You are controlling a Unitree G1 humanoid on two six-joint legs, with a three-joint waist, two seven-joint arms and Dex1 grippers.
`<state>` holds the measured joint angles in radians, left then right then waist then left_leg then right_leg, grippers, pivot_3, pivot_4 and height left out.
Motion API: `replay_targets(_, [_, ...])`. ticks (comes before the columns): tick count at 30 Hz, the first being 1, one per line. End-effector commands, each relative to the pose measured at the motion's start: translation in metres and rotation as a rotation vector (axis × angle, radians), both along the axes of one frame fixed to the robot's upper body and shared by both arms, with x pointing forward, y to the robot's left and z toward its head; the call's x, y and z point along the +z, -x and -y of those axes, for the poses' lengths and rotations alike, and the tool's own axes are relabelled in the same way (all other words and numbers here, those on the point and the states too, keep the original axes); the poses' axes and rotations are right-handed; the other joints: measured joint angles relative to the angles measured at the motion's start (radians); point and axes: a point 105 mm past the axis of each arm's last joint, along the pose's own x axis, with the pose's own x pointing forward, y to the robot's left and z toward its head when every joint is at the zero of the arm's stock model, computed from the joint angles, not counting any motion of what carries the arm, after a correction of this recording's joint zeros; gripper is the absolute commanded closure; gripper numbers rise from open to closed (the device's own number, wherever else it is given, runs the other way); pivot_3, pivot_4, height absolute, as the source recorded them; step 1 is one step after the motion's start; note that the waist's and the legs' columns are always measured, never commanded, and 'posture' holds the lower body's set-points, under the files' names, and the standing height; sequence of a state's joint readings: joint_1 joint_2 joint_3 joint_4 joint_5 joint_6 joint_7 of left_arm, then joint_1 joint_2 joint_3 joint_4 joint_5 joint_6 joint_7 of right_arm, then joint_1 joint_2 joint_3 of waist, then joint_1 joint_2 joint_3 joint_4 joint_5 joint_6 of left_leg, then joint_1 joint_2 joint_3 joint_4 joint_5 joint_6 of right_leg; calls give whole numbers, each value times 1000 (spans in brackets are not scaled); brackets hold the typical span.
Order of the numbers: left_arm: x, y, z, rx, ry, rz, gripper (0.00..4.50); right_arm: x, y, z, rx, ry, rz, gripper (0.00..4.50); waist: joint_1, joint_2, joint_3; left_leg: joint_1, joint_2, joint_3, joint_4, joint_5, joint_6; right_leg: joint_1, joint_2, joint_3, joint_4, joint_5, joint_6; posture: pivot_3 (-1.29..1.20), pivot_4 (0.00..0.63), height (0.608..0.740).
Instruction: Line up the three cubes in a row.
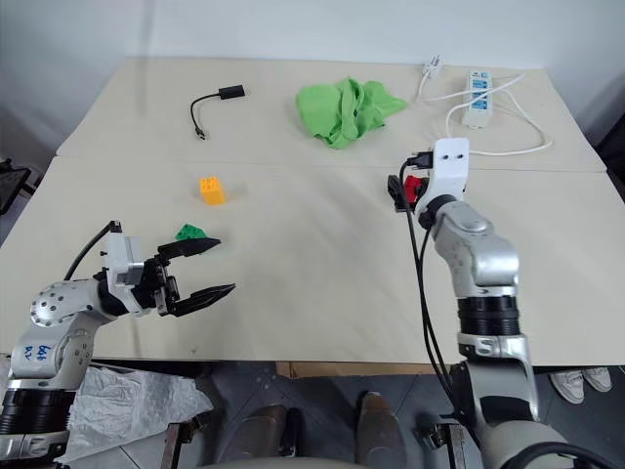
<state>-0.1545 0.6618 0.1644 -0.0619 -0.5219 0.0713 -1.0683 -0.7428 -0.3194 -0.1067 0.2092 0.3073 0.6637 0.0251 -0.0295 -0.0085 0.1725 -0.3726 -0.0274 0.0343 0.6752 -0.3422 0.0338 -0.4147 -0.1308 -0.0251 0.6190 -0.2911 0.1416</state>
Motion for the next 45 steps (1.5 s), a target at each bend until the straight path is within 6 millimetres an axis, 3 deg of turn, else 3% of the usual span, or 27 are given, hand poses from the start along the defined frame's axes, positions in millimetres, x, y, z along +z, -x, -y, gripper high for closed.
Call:
replay_targets(1, [3, 1, 5, -14, -9, 35, 86, 5, -8, 4, -94, 39, 43, 0, -1, 0, 0, 0, 0, 0, 0, 0, 0, 0, 0, 0, 0, 0, 0, 0, 150, 740])
replay_targets(9, [3, 0, 7, -7, -9, 49, 86, -7, -20, -11, -124, 26, 53, 0, -13, 0, 0, 0, -1, 0, 0, 0, 1, 0, 0, -3, 0, 0, 0, 0, 150, 740])
replay_targets(12, [3, 0, 8, -6, -12, 56, 0, -11, -23, -10, -170, -9, 55, 585, -21, 0, 0, 0, 0, 0, 0, 0, 1, 0, 0, -3, 1, 0, 0, 0, 150, 740])
replay_targets(17, [3, 0, 7, 3, -13, 58, 0, -9, -23, -15, -151, -3, 72, 2293, -28, 1, 0, 0, -1, 0, 0, 0, 1, 0, 0, -3, 1, 0, 0, 0, 150, 740])
replay_targets(20, [2, 1, 7, 5, -14, 57, 0, -9, -20, -20, -103, 10, 74, 3059, -28, 1, 1, 0, 0, 0, 0, -1, 0, 0, 0, -4, 1, 0, 0, 0, 150, 740])
replay_targets(22, [1, 1, 8, 7, -15, 57, 0, -3, -18, -26, -4, 13, 94, 3046, -28, 1, 1, 0, 0, 0, 0, -1, 0, 0, 0, -4, 1, 0, 0, 0, 150, 740])
replay_targets(25, [1, 2, 8, 12, -14, 58, 0, 12, -6, -44, 296, 85, 160, 3046, -27, 2, 1, 0, 0, 0, 0, -1, 0, 0, 0, -4, 1, 0, 0, 0, 150, 740])
replay_targets(28, [1, 3, 6, 17, -13, 54, 0, 21, 26, -60, 725, 206, 209, 3046, -21, 2, 1, 0, 0, 0, 0, -1, 2, 1, 0, -5, -1, 0, 0, 0, 150, 740])
replay_targets(32, [1, 4, 4, 13, -15, 58, 0, 12, 61, -52, 1150, 313, 145, 3046, -21, 2, 1, 0, 1, 0, 2, -3, 2, 3, 0, -7, -4, 0, 1, 0, 150, 740])
replay_targets(39, [6, 10, 18, -78, -73, 99, 0, -11, 65, -31, 1383, 430, 89, 3046, -23, 2, 2, 0, 4, 1, 5, -4, 1, 6, -1, -14, -8, 1, 2, 0, 150, 740])
replay_targets(42, [4, 12, 17, -78, -79, 91, 0, -31, 68, -14, 1405, 499, 40, 3046, -24, 2, 2, 0, 5, 1, 5, -5, 0, 6, -2, -18, -8, 1, 2, 0, 150, 740])
replay_targets(45, [4, 15, 14, -71, -82, 85, 0, -35, 65, -8, 1385, 482, 32, 3046, -24, 3, 2, 0, 5, 1, 6, -5, -1, 6, -3, -22, -9, 1, 2, 0, 150, 740])
